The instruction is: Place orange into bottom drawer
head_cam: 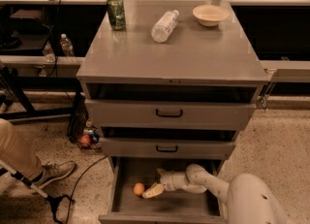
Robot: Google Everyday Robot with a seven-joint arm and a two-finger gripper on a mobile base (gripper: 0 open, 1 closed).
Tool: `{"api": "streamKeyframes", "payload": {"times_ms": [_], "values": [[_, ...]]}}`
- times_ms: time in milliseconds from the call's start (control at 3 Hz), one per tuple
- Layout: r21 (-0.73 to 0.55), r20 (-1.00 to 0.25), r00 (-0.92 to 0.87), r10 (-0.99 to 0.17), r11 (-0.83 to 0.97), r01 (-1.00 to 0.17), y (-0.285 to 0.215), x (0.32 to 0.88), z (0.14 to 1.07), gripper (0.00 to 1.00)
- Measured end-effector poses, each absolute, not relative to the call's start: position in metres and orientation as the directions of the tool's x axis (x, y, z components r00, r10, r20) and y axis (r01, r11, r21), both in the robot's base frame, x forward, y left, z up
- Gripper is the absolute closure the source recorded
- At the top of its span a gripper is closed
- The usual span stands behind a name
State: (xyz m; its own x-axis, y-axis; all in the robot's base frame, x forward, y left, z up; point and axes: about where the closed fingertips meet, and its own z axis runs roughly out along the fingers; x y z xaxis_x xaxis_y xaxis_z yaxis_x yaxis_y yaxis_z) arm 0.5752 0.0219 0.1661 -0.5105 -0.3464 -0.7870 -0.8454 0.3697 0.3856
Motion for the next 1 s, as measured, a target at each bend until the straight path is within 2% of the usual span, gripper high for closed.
{"api": "streamKeyframes", "payload": {"times_ms": [333,667,1000], "values": [[0.414,-0.801,-0.527,-0.285,0.374,-0.83,-0.019,0.583,0.179,0.0],[0.402,-0.824,-0.529,-0.202,0.45,-0.798,-0.082,0.598,0.206,0.0],[0.389,-0.832,-0.53,-0.165,0.506,-0.77,-0.121,0.592,0.222,0.0]]}}
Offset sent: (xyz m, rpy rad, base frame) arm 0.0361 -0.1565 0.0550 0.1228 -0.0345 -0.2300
